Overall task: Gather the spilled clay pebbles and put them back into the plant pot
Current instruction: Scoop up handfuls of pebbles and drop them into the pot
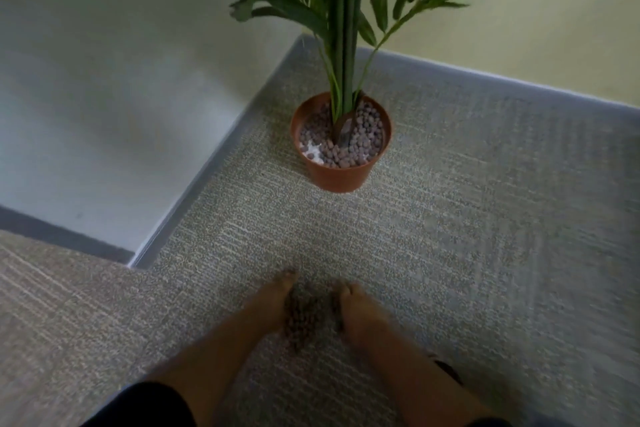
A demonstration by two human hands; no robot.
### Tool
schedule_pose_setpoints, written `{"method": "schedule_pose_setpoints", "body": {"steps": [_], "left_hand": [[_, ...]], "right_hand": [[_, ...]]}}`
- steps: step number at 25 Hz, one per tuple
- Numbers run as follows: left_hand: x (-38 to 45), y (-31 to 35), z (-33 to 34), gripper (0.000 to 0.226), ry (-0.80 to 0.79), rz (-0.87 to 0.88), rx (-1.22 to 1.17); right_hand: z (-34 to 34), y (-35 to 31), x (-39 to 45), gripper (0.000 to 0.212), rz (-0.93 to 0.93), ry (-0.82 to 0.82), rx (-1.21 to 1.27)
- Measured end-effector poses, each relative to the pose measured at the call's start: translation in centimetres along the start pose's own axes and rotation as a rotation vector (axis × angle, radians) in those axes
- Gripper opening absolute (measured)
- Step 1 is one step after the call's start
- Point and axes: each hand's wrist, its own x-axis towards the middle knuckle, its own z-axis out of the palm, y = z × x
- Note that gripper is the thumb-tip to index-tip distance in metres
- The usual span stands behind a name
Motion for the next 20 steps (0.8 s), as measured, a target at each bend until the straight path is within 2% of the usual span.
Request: {"method": "schedule_pose_setpoints", "body": {"steps": [1,4,5,8,10,12,15,20], "left_hand": [[0.1,0.0,0.0,0.051,0.061,0.009,0.086],[-0.2,-1.0,-0.3,0.046,0.095,0.056,0.088],[0.1,-1.0,-0.1,0.052,0.091,0.007,-0.047],[0.3,-1.5,1.0,0.077,0.107,-0.042,-0.111],[0.2,-1.8,2.1,0.091,0.18,-0.092,-0.173],[0.0,-2.2,2.9,0.096,0.211,-0.137,-0.239],[-0.9,-3.0,4.0,0.081,0.222,-0.098,-0.146],[-0.7,-2.9,3.7,0.068,0.215,-0.042,-0.025]], "right_hand": [[0.3,-0.1,0.0,0.063,0.023,0.0,0.017],[1.3,-0.4,0.0,0.051,0.092,0.032,0.062],[1.5,-0.4,0.1,0.048,0.114,0.053,0.077],[2.0,-1.0,0.8,0.043,0.168,0.107,0.164],[2.2,-1.4,1.3,0.044,0.18,0.131,0.214],[2.1,-1.7,1.4,0.05,0.203,0.129,0.26],[2.1,-1.8,1.4,0.054,0.183,0.085,0.236],[2.6,-2.2,1.3,0.034,0.136,0.071,0.173]]}}
